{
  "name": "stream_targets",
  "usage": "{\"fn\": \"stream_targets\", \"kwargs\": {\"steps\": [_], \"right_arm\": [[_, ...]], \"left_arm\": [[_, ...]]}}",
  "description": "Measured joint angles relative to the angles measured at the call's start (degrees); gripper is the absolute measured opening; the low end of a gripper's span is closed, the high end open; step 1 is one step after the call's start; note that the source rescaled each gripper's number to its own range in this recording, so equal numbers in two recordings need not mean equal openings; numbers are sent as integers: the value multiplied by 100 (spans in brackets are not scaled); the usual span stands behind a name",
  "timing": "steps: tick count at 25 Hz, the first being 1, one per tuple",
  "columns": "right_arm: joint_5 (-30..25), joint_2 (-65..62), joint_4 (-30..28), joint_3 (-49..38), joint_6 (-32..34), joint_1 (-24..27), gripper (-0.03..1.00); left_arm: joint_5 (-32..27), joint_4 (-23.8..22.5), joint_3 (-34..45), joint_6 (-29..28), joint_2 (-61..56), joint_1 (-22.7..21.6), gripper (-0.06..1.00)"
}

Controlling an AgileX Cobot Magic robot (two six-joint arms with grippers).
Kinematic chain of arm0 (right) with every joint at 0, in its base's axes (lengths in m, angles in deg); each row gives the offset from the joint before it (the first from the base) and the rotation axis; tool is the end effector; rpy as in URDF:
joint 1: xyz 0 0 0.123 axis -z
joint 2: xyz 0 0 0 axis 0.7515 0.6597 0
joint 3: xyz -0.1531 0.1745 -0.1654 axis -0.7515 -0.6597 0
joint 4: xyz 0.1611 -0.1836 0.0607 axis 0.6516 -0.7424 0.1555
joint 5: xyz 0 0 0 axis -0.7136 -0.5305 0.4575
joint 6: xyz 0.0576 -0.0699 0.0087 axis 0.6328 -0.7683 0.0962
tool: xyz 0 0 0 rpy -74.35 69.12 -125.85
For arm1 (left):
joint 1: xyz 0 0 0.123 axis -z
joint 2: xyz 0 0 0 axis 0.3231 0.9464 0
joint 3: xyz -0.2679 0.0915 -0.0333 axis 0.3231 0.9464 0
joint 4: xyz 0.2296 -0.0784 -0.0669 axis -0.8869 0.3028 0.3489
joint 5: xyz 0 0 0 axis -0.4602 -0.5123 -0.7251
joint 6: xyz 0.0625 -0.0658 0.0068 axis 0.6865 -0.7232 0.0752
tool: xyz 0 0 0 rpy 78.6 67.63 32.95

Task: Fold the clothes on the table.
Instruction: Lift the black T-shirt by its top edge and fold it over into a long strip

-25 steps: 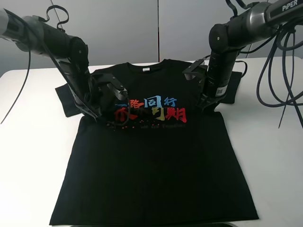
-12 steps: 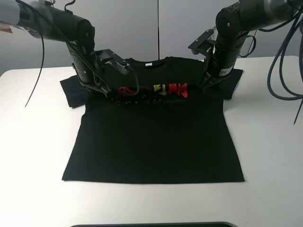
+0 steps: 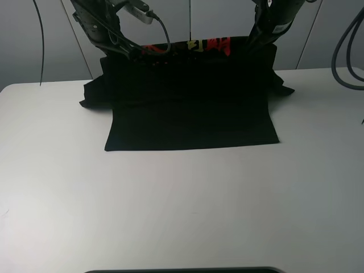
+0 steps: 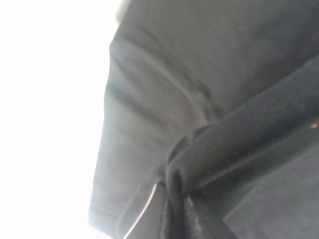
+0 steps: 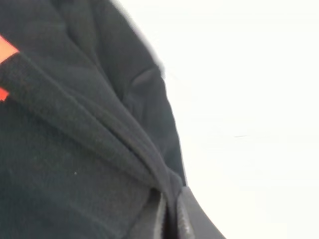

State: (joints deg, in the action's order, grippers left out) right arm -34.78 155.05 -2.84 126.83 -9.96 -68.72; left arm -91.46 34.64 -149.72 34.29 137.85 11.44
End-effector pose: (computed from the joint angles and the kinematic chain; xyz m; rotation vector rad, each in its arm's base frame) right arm 0.4191 0.1219 0.2391 -0.8824 2.3389 -0.4569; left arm 0.4249 -0.2244 0.2436 1.0294 2.4195 0.2354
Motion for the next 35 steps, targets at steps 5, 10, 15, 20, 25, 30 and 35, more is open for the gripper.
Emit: {"fn": "stream_targets", "kwargs": {"steps": [5, 10, 15, 20, 25, 30, 35], "right_arm": [[-39, -112, -132, 304, -114, 0, 0], [-130, -448, -160, 378, -172, 0, 0], [-312, -970, 144, 378, -645, 0, 0], [-542, -1190, 600, 292, -1225, 0, 0], [-688, -1248, 926, 14, -1535, 0, 0], [-1080, -1441, 1687, -102, -2306, 0, 0], [-2046, -1583, 2214, -102, -2911, 0, 0]], "left_arm": [[408, -270, 0, 0, -535, 0, 1], [427, -168, 0, 247, -834, 0, 1], [412, 722, 0, 978, -1095, 0, 0], [124, 830, -1, 1138, -1177, 0, 0], [-293, 987, -1, 1251, -1177, 0, 0], [-847, 1605, -1, 1704, -1204, 24, 0], [-1395, 1605, -1, 1785, -1444, 221, 0]]}}
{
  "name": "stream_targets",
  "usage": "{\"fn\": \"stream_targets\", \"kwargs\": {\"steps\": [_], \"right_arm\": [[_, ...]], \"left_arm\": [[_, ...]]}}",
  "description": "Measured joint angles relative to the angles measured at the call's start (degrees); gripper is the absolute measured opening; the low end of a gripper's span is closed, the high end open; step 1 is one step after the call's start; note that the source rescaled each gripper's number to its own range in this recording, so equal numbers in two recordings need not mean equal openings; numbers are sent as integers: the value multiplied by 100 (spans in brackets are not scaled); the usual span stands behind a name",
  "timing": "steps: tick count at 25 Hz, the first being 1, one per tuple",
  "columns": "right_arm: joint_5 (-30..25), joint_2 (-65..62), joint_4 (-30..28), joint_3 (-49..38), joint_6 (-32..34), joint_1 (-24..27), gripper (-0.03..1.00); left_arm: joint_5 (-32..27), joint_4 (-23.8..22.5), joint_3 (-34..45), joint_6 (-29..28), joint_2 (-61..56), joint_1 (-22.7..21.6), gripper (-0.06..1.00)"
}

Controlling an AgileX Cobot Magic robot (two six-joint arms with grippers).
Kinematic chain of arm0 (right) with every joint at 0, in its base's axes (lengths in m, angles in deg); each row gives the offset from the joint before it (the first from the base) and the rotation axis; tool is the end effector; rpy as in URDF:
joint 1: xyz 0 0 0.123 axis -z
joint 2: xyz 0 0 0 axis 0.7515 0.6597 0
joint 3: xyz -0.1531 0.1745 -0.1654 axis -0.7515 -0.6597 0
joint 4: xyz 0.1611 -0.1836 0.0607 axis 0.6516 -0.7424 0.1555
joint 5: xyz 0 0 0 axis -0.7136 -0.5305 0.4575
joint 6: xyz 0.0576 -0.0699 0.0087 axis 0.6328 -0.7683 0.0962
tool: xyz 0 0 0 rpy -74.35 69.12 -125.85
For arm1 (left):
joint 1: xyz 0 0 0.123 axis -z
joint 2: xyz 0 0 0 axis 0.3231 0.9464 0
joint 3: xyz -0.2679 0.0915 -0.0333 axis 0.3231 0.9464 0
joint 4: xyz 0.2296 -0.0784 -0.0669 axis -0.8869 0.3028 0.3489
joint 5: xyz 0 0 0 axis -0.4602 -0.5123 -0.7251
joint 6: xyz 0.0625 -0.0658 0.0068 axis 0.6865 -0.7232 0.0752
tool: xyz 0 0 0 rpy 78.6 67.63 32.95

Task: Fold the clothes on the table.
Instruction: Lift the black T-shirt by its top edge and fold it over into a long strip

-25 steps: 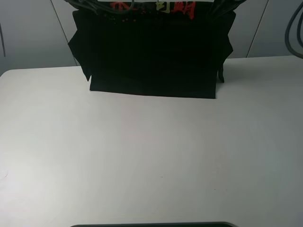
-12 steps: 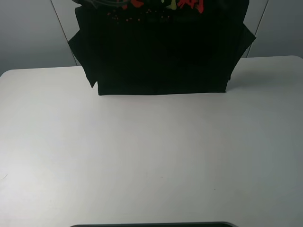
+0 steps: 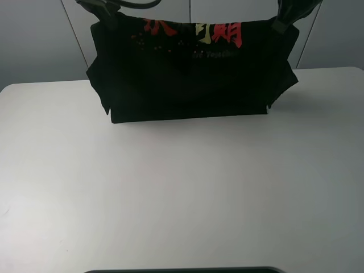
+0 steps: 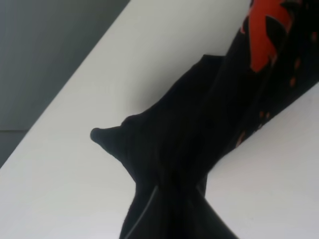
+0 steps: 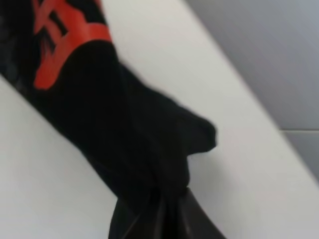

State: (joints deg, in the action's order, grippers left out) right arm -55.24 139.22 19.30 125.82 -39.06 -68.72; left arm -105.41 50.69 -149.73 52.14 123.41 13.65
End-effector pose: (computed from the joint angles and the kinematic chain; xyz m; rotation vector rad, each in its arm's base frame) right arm 0.3421 0.1126 0.3216 -1.2290 2.3888 -0.2547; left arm 0.3515 -0.2239 0.3443 1.3328 2.3101 -0.0283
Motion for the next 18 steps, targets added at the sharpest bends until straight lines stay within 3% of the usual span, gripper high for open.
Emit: {"fn": "stream_targets", "kwargs": {"steps": [6, 11, 18], "right_arm": [[-983, -179, 735, 0, -523, 0, 0], [-1085, -214, 829, -142, -567, 0, 0], [-1098, -281, 1580, -682, -758, 0, 0]], "left_arm": [[-107, 0, 64, -105, -137, 52, 0], [-96, 0, 888, -167, -316, 52, 0], [-96, 0, 2526, -302, -943, 52, 0]]}}
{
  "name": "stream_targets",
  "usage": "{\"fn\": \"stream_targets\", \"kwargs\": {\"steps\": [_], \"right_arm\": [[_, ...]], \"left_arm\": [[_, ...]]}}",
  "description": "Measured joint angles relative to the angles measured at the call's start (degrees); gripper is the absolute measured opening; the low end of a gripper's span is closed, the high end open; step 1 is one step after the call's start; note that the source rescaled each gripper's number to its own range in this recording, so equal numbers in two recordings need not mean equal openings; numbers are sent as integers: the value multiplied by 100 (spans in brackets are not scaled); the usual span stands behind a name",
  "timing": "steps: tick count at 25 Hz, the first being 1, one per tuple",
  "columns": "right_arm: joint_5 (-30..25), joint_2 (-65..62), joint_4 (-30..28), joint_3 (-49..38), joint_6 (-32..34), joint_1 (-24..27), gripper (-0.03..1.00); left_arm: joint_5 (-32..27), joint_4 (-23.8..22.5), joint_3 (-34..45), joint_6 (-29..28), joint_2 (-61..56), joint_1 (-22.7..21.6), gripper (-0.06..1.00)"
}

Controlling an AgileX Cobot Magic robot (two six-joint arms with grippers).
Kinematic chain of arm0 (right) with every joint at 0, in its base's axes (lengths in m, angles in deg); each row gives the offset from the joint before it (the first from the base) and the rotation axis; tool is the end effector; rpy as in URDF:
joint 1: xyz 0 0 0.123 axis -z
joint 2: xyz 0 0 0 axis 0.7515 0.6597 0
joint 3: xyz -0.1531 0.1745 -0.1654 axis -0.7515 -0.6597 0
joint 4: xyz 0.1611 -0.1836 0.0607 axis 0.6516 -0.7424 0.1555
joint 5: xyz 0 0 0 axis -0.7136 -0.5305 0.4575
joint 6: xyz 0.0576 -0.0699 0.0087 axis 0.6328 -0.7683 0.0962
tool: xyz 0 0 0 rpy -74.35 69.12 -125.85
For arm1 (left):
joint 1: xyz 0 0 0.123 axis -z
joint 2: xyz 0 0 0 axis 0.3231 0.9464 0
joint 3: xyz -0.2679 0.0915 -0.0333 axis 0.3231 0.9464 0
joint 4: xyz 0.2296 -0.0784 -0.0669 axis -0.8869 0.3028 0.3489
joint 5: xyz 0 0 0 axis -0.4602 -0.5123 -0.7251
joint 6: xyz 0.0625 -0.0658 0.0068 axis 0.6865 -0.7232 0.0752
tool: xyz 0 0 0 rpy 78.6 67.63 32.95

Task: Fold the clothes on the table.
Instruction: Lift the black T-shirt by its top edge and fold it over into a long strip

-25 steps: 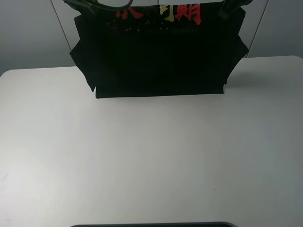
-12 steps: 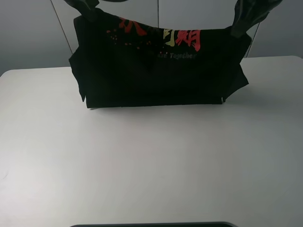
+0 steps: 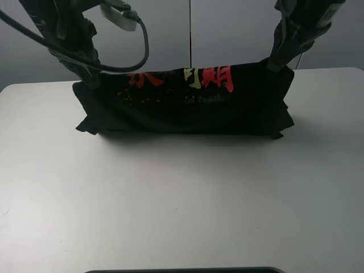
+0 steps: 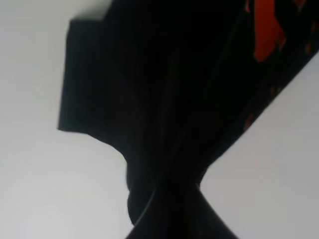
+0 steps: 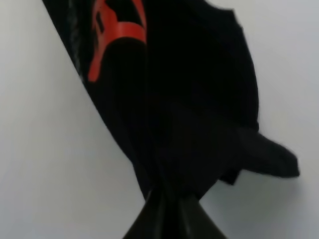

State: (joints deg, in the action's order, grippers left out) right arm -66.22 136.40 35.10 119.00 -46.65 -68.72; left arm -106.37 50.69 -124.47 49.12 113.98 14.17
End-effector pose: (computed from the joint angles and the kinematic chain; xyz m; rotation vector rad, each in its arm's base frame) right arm 0.3001 0.1212 0.2993 -1.4068 2.5590 0.1346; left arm 0.2950 -0.1917 0.2841 1.4230 2.5957 -0.0202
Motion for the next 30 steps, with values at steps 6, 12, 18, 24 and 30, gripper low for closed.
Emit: {"fn": "stream_targets", "kwargs": {"steps": [6, 12, 18, 24, 30], "right_arm": [[0, -246, 253, -798, -11, -67, 0], [0, -570, 417, -1612, 90, -396, 0], [0, -666, 657, -2336, 127, -454, 0], [13, -679, 574, -2528, 127, -454, 0], [614, -688, 285, -2528, 150, -454, 0]], "left_arm": [[146, 210, 965, -161, -672, 0, 0], [319, 257, 1833, -315, -938, 0, 0], [663, 406, 2642, -364, -1092, 0, 0], [1302, 420, 3006, -636, -1126, 3, 0], [2211, -60, 3006, -1429, -1139, 3, 0]]}}
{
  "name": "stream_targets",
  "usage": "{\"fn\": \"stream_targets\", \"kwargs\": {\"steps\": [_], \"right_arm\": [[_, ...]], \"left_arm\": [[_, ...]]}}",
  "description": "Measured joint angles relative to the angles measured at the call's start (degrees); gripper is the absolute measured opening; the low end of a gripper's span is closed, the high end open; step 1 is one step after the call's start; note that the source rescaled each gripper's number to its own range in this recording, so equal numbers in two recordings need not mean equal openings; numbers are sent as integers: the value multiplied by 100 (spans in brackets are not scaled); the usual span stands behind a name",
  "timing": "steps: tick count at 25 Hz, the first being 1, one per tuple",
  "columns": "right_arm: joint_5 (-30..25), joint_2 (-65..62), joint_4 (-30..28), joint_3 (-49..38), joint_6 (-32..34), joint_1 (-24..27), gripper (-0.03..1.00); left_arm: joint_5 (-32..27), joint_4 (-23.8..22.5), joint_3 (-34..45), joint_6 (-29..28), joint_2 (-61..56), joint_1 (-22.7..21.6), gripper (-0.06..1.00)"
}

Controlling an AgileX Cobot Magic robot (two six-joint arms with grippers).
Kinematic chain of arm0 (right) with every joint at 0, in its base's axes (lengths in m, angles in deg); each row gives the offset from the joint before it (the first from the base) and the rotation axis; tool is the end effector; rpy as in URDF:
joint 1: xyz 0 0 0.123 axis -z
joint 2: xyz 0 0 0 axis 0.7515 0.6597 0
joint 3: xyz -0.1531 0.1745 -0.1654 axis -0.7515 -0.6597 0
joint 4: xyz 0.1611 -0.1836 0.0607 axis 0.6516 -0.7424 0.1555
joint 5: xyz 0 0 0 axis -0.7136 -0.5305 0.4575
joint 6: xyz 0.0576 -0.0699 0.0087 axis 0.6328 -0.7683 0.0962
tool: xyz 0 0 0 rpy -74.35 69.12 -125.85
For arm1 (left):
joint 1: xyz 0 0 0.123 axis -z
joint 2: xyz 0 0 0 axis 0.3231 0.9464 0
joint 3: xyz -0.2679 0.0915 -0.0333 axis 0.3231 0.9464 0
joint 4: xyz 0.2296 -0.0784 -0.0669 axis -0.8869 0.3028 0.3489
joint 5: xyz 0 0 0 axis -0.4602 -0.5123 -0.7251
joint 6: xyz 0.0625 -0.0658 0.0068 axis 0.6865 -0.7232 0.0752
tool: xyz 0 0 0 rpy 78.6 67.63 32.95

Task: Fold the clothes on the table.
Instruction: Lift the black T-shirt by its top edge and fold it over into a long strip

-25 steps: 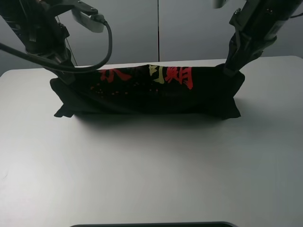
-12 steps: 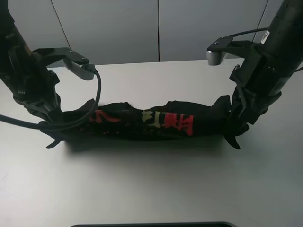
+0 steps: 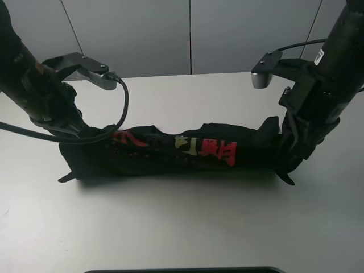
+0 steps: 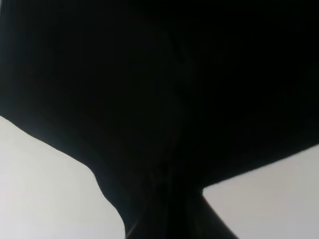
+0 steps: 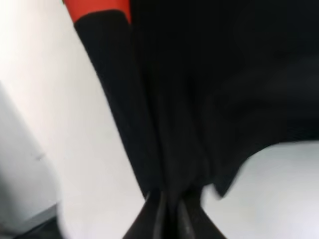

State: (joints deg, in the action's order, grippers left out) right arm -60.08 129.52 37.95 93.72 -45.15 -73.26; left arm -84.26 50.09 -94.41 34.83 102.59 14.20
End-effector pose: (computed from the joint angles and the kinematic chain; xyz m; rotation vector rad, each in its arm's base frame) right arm 0.2241 0.1185 0.2239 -1.5124 2.7360 0.2543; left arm 0.2364 -0.1530 0.2174 1.0768 2.6952 -0.0578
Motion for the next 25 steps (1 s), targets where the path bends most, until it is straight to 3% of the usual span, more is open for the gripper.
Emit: {"fn": "stream_targets", "kwargs": {"steps": [6, 13, 21, 25], "right_arm": [[1283, 419, -552, 0, 327, 0, 0], [2707, 1093, -1144, 0, 1011, 0, 0], [3679, 1659, -1470, 0, 1298, 0, 0], [4033, 1853, -2140, 0, 2053, 0, 0]], "left_arm": [[708, -998, 62, -1171, 0, 10, 0], [1906, -1957, 709, -2303, 114, 10, 0], [2674, -3910, 744, -4223, 755, 10, 0], [2909, -4736, 744, -5074, 1139, 10, 1]]}}
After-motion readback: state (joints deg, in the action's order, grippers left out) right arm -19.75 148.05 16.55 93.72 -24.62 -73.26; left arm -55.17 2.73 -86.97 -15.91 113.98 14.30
